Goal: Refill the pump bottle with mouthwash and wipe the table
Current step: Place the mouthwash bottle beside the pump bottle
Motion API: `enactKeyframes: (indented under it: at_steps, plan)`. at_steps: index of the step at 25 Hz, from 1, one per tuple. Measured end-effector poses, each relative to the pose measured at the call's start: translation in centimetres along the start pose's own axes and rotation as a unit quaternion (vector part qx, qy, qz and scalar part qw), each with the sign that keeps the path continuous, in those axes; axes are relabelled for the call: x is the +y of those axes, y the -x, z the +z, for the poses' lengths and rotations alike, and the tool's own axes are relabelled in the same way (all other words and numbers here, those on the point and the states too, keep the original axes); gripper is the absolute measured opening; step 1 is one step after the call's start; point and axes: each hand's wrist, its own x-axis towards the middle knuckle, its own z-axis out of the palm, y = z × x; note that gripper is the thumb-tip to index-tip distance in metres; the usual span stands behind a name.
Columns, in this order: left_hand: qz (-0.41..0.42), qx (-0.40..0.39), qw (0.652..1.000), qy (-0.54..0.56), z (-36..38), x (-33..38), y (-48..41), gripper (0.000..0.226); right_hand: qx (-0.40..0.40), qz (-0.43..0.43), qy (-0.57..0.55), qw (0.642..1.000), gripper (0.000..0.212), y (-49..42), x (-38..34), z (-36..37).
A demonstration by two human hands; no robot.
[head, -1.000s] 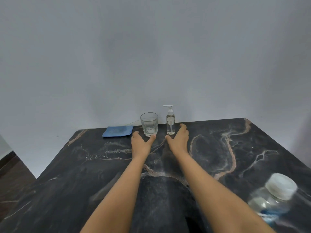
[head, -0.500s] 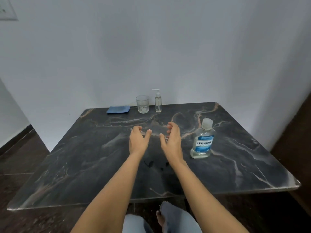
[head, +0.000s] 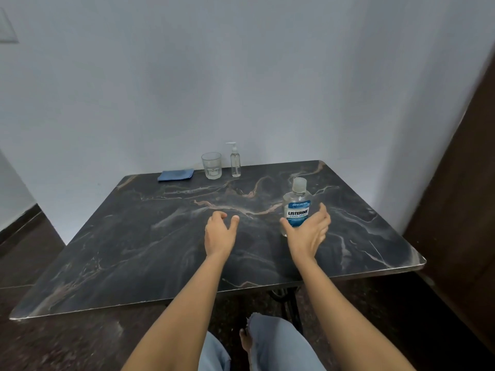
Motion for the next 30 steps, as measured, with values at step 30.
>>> enactKeyframes:
  at_steps: [30]
  plan:
    - [0.116, -0.021, 0.987, -0.107, 9.0, -6.7, -27.1, 0.041, -0.063, -0.024, -0.102, 0.992, 0.065, -29.1, -3.8, 24.0]
